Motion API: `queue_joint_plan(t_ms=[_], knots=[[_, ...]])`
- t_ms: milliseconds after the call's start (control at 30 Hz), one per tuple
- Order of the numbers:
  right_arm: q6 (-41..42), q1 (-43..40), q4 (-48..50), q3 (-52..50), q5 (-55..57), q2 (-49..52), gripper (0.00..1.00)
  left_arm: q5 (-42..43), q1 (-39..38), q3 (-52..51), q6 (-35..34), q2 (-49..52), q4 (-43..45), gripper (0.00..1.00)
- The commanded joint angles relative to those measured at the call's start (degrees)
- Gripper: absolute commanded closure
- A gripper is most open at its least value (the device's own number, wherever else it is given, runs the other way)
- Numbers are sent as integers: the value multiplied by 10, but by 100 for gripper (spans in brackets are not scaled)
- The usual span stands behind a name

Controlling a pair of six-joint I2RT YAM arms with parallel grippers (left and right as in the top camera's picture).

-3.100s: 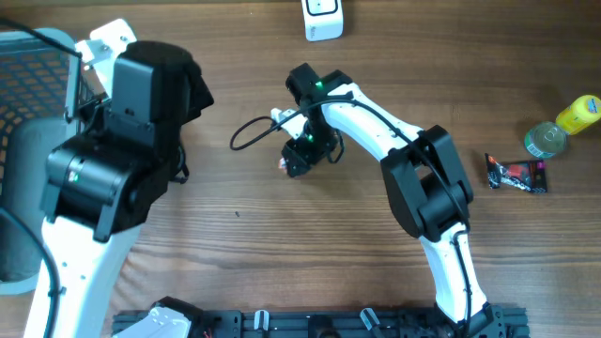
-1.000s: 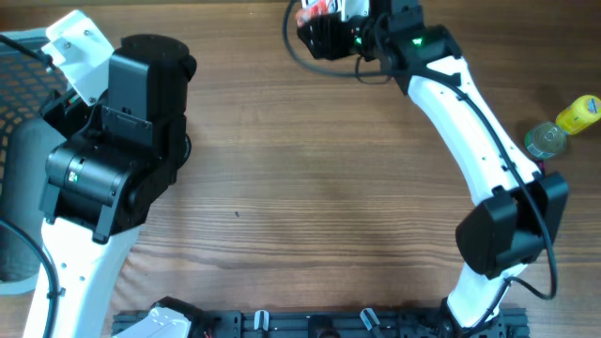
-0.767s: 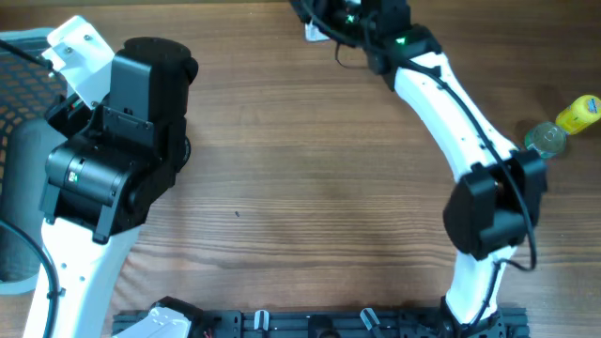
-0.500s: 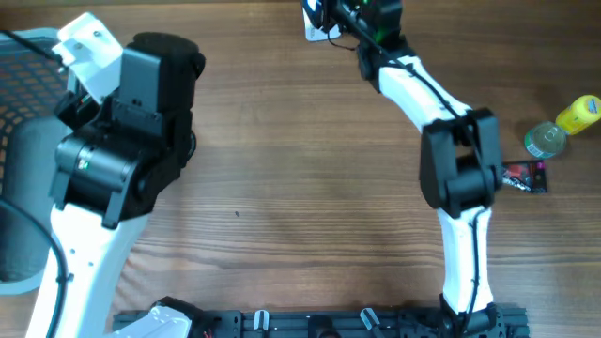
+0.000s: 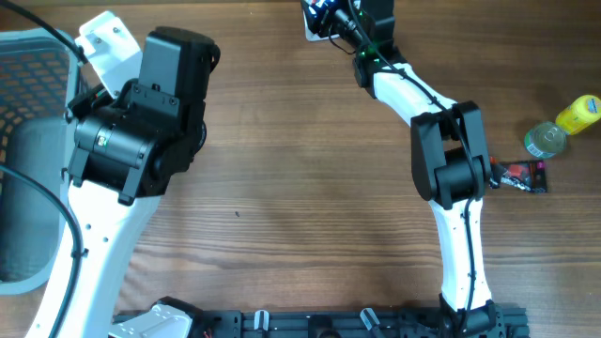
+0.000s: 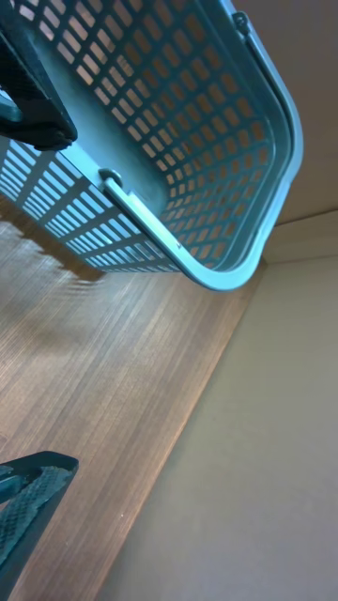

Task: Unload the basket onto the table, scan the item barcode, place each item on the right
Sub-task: 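Open the right gripper, releasing the tissue pack beside the scanner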

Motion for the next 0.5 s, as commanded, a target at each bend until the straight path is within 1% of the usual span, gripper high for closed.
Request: queue_joint_plan(t_ms=[0, 67, 167, 300, 400, 467], knots=[[9, -2, -45, 24, 57, -3, 34, 1, 2, -2, -45, 3, -13, 0], [9, -2, -51, 24, 68, -1, 34, 1, 2, -2, -44, 3, -15, 0], [9, 7, -43, 25, 109, -1, 29, 1, 2, -2, -47, 3, -17, 0], [9, 24, -40, 26, 154, 0, 22, 1, 2, -2, -72, 3, -30, 0], [8, 36, -34, 26, 161, 7, 16, 1, 2, -2, -72, 3, -33, 0], [0, 34, -16, 26, 128, 15, 19, 0, 2, -2, -72, 4, -37, 0]])
